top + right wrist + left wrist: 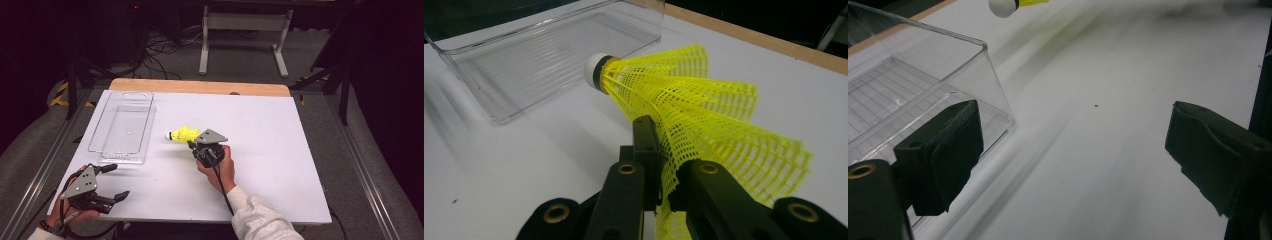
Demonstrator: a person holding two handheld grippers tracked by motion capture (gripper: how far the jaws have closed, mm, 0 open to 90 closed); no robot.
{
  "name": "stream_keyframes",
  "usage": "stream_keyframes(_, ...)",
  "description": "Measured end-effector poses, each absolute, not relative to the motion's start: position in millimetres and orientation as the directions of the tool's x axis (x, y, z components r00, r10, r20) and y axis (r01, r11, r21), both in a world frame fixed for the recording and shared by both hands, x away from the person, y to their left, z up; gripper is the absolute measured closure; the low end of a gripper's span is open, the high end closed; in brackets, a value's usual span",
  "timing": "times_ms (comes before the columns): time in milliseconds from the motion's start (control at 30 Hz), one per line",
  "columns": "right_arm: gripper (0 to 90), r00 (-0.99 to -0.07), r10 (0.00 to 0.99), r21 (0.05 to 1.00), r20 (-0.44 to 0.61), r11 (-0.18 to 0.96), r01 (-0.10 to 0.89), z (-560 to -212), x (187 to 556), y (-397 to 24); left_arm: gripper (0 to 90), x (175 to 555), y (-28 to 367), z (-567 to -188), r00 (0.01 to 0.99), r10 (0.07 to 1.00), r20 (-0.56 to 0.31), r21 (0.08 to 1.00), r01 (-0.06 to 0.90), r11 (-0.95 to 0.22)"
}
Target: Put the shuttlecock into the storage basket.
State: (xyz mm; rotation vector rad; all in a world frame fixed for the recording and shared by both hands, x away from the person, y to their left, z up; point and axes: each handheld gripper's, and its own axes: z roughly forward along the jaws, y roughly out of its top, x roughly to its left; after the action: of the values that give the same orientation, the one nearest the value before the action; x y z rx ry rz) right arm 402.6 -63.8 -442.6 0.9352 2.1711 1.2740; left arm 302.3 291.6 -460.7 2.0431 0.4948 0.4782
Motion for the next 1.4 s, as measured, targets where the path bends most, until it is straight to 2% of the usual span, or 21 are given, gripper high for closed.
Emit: stream_keyframes(1400, 88.0, -0.682, 0.728, 0.909, -0.063, 0.325, 0.263, -417.8, 401.5, -63.9, 8.8, 303.2, 288.3, -459.0, 0.846, 0.512, 0.149, 0.870, 0.134, -0.474)
